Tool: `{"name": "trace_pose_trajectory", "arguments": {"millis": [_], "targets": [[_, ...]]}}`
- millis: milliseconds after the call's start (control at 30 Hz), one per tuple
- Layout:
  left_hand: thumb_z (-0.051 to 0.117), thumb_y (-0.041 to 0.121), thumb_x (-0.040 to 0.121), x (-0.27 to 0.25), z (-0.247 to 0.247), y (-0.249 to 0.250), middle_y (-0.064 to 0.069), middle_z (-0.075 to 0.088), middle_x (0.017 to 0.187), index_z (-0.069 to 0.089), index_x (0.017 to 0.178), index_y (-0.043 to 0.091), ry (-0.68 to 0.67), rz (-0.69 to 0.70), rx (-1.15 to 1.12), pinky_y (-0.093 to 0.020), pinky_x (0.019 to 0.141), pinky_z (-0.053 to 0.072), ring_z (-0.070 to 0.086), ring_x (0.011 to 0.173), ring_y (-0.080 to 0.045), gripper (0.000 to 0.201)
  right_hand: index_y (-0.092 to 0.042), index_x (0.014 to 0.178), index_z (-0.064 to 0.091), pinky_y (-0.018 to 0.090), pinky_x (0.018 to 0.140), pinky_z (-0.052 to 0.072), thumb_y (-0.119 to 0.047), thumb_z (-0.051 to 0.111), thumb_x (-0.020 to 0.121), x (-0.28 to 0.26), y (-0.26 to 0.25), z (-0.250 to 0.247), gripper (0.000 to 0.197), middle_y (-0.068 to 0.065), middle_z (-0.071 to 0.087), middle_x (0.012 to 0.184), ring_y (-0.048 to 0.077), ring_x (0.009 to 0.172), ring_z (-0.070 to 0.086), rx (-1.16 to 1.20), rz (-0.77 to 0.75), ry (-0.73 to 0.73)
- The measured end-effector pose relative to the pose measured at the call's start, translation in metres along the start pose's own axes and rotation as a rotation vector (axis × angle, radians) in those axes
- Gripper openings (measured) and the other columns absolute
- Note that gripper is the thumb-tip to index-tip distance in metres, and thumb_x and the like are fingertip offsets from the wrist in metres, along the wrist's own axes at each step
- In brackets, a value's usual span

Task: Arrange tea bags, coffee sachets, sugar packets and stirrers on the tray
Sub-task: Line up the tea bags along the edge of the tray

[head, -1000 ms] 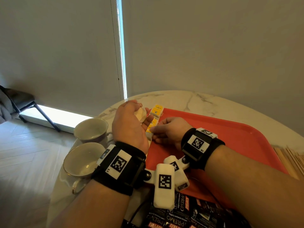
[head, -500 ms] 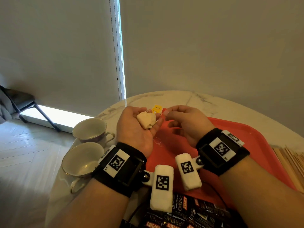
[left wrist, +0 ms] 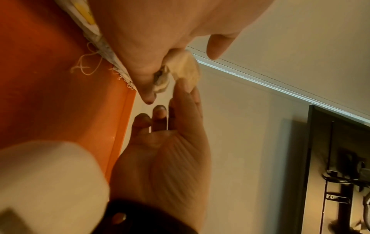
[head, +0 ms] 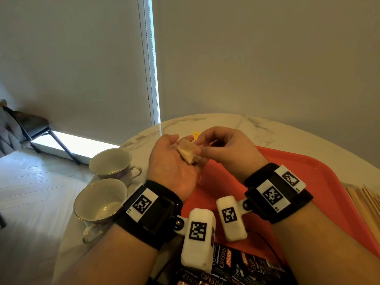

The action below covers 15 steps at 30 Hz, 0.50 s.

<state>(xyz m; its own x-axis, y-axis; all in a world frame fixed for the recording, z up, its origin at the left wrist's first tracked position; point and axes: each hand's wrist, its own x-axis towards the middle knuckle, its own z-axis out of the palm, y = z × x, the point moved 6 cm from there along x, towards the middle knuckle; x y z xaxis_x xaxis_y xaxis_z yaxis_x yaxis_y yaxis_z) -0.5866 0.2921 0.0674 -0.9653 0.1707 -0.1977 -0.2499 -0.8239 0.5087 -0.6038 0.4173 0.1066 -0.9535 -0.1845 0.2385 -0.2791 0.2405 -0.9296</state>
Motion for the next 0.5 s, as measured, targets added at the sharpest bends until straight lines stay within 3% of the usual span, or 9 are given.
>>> {"name": "trace_pose_trajectory", "arguments": {"millis": [67, 133, 200, 233, 333, 400, 500], "targets": [[0.051, 0.025, 0.090, 0.002, -0.002, 0.001, -0.021, 0.059, 0.115, 0.056, 0.125, 0.002, 0.041, 0.011, 0.007, -0.046, 0.111, 0.043, 0.057, 0.108, -0.033, 0.042, -0.011, 0.086, 0.073, 0.021, 0.059, 0.049, -0.001, 0.076, 0.085, 0.001, -0.002, 0.001, 0.010, 0.002, 0.068, 0.081, 0.015, 0.072, 0.060, 0.184, 0.013, 0.013], [0.059, 0.020, 0.079, 0.004, -0.004, 0.003, -0.020, 0.060, 0.112, 0.059, 0.121, 0.004, 0.069, 0.041, 0.022, -0.047, 0.106, 0.048, 0.059, 0.103, -0.033, 0.044, -0.012, 0.085, 0.069, 0.026, 0.061, 0.053, 0.002, 0.069, 0.089, 0.002, -0.001, 0.001, 0.015, 0.006, 0.067, 0.083, 0.017, 0.075, 0.063, 0.412, 0.044, 0.022], [0.064, 0.015, 0.067, 0.003, -0.007, 0.004, -0.019, 0.064, 0.101, 0.062, 0.104, 0.003, 0.118, 0.057, 0.061, -0.043, 0.095, 0.053, 0.063, 0.089, -0.032, 0.039, -0.014, 0.088, 0.065, 0.029, 0.062, 0.053, 0.003, 0.065, 0.092, 0.003, -0.001, -0.004, 0.017, 0.005, 0.067, 0.081, 0.016, 0.071, 0.065, 0.539, 0.057, 0.076], [0.064, 0.011, 0.069, 0.002, -0.008, 0.005, -0.018, 0.066, 0.092, 0.062, 0.095, 0.003, 0.147, 0.064, 0.100, -0.041, 0.087, 0.053, 0.064, 0.079, -0.029, 0.027, -0.014, 0.089, 0.065, 0.028, 0.059, 0.053, 0.003, 0.063, 0.092, 0.004, 0.000, -0.007, 0.018, 0.005, 0.066, 0.078, 0.015, 0.067, 0.064, 0.567, 0.060, 0.122], [0.064, 0.004, 0.087, -0.001, -0.012, 0.007, -0.013, 0.067, 0.076, 0.066, 0.090, 0.004, 0.243, 0.109, 0.216, -0.032, 0.064, 0.053, 0.063, 0.062, -0.022, 0.004, -0.013, 0.087, 0.067, 0.028, 0.053, 0.053, 0.005, 0.065, 0.091, 0.005, 0.007, -0.017, 0.018, 0.007, 0.065, 0.077, 0.019, 0.063, 0.063, 0.488, 0.072, 0.269], [0.063, 0.000, 0.092, -0.002, -0.010, 0.013, -0.007, 0.068, 0.070, 0.067, 0.089, 0.010, 0.242, 0.204, 0.282, -0.026, 0.054, 0.051, 0.062, 0.064, -0.018, 0.010, -0.013, 0.086, 0.070, 0.029, 0.054, 0.053, 0.004, 0.068, 0.089, 0.005, 0.012, -0.022, 0.018, 0.005, 0.067, 0.077, 0.018, 0.066, 0.064, 0.360, 0.095, 0.330], [0.061, -0.003, 0.095, -0.005, 0.000, 0.020, 0.003, 0.065, 0.061, 0.066, 0.082, 0.016, 0.161, 0.309, 0.407, -0.023, 0.050, 0.044, 0.058, 0.061, -0.013, 0.024, -0.014, 0.084, 0.070, 0.028, 0.054, 0.053, 0.003, 0.070, 0.087, 0.005, 0.017, -0.024, 0.017, 0.005, 0.068, 0.078, 0.019, 0.066, 0.066, 0.313, 0.147, 0.353]]}}
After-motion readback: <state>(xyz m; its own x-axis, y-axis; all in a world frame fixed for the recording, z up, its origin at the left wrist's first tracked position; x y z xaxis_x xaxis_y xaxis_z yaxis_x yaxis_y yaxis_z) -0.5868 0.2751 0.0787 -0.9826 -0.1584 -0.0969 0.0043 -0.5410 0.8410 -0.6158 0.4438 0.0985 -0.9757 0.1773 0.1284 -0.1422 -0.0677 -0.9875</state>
